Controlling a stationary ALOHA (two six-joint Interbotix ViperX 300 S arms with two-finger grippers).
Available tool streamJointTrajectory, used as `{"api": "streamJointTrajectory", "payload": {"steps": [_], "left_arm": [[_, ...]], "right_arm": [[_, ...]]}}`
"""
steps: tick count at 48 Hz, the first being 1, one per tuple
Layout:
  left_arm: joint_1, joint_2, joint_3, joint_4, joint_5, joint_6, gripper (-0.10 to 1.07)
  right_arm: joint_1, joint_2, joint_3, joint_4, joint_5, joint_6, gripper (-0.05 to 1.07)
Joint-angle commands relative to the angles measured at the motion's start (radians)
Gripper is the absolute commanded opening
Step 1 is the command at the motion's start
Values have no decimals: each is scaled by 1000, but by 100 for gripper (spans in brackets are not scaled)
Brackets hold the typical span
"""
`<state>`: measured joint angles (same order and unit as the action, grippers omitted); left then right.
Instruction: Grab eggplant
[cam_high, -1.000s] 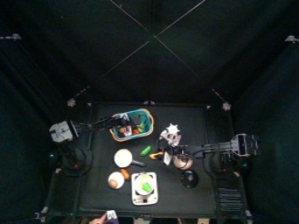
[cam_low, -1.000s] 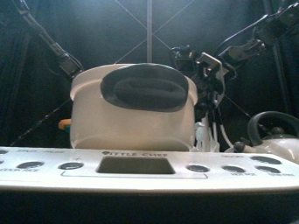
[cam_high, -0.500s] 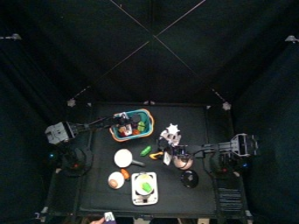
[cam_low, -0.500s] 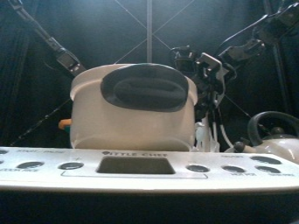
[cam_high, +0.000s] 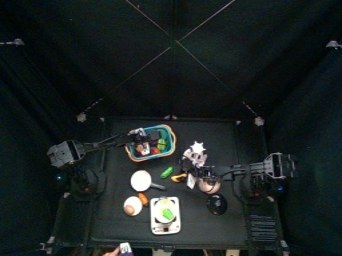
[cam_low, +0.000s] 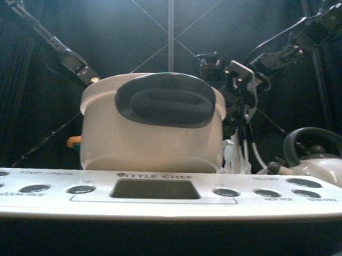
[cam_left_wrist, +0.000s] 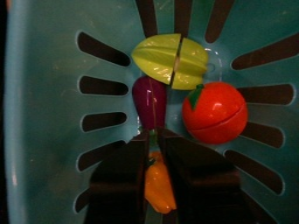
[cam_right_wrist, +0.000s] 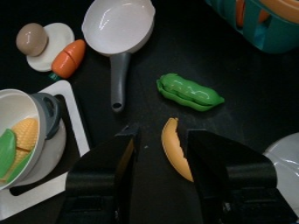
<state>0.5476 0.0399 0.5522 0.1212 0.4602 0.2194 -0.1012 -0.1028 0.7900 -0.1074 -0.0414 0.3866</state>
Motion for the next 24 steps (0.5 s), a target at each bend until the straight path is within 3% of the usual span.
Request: {"api": "streamJointTrajectory", "payload": {"steps": [1,24], "left_arm": [[-2,-11,-20,9,-11,2,88],[-23,101,-11,-37,-48,-8,88]], "right_arm": [[2,-2,-6,-8,-3,0,77],[61,52,-35,-32,18,3,77]]}}
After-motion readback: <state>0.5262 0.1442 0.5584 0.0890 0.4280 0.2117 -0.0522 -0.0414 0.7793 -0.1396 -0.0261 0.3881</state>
